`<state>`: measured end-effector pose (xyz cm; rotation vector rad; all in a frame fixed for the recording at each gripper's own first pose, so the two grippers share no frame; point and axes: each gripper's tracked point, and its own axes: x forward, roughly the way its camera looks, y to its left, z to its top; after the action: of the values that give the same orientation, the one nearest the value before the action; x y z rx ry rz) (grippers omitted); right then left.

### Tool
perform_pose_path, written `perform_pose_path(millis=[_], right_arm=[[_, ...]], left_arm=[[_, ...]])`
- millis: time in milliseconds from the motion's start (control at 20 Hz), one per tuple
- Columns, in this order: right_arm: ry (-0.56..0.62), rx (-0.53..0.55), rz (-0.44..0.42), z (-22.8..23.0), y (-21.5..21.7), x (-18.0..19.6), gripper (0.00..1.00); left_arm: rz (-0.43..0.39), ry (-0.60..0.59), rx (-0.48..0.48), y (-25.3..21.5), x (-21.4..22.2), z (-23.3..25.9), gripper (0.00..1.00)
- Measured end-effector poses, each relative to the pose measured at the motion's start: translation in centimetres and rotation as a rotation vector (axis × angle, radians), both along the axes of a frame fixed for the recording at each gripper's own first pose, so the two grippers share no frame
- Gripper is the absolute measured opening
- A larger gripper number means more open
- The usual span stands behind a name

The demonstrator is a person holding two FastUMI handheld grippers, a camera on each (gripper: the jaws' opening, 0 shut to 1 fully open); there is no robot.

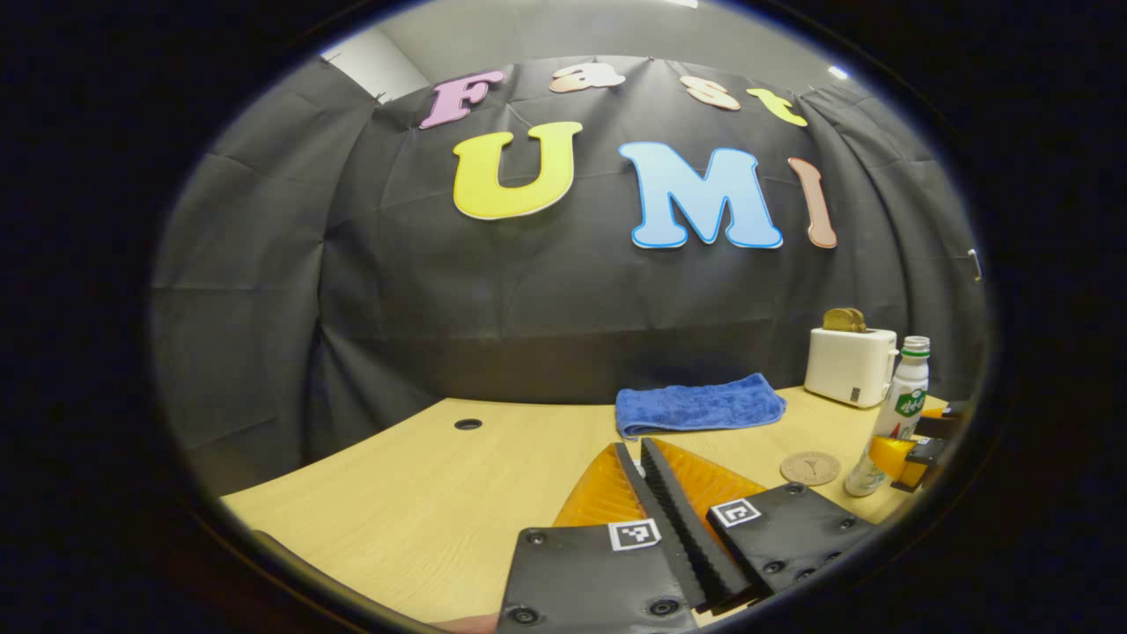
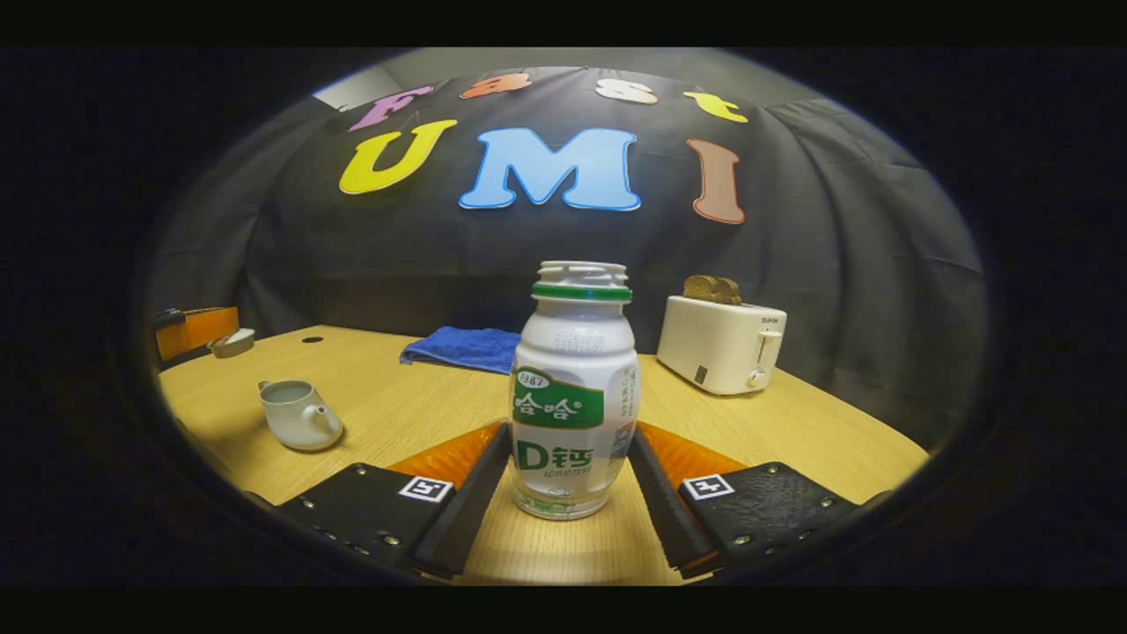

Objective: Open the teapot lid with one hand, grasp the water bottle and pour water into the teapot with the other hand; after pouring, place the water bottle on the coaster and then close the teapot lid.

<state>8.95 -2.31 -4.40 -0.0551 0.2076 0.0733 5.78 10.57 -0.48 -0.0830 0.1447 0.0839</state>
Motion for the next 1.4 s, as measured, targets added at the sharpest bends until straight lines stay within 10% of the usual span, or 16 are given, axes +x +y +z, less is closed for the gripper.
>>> perform_pose_path(millis=[300,1400], right_arm=[[-0.018,-0.063,0.005,0.7,0.1,0.0,0.77],[-0.293,-0.887,0.135,5.6,7.5,4.4,0.77]], left_arm=[[0.003,0.012,-0.008,0.5,-0.2,-0.8,0.09],[0.059,0.015,-0.032,5.4,-1.4,-1.9,0.09]])
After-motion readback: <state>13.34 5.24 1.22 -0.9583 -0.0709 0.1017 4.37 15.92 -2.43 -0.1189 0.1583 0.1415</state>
